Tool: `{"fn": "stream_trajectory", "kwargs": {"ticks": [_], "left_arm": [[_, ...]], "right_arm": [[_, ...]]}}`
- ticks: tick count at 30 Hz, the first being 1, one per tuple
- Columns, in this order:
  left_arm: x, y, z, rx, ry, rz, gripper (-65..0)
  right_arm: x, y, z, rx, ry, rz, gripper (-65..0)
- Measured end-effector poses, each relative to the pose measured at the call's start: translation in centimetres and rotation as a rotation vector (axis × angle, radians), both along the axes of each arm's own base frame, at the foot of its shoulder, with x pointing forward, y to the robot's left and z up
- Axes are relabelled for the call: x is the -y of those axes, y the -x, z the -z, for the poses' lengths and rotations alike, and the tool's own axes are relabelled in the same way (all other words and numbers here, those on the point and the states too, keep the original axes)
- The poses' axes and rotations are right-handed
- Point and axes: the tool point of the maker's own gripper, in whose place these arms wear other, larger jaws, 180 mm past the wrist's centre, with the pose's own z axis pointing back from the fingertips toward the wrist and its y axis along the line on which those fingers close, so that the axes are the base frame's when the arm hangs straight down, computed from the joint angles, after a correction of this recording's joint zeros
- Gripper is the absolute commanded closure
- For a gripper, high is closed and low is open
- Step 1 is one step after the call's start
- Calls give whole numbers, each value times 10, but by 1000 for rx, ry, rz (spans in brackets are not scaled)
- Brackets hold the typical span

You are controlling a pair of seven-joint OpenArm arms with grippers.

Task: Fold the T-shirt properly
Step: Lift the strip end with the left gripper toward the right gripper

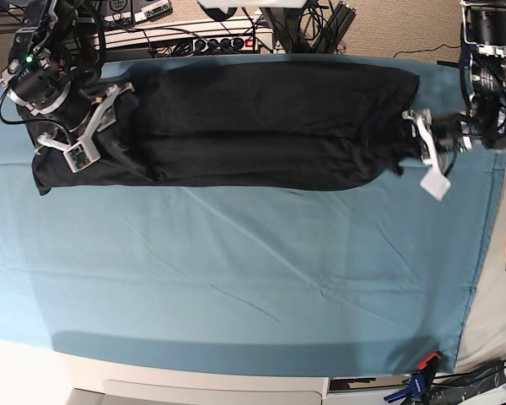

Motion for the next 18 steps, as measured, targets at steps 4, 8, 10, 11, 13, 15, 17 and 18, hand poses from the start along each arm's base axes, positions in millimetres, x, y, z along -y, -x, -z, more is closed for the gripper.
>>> {"fn": "stream_trajectory", "kwargs": {"ticks": [4,8,10,11,13,15,17,18], "left_arm": [[11,0,-15,86,-54,51,0],[18,3,-27,138,-63,70,0],[21,8,-27,141,-63,77,0],[22,10,-28,144,-63,81,0],[26,11,-33,161,-60,89,0],[33,10,-38,180,-38,87,0],[43,10,-41,191,-13,89,0],[49,11,-41,199,-12,97,0]], "right_arm": [[20,-9,-16,79,-16,97,-221],[45,-10,-30,133,-8,191,-221],[69,-8,-35,151,36,283,-221],[83,-5,-38,156,59,340,-221],[105,0,-45,180,85,436,-221],[118,3,-51,204,90,498,-221],[129,7,-55,214,102,544,-221],[132,9,-55,215,110,557,-221]]}}
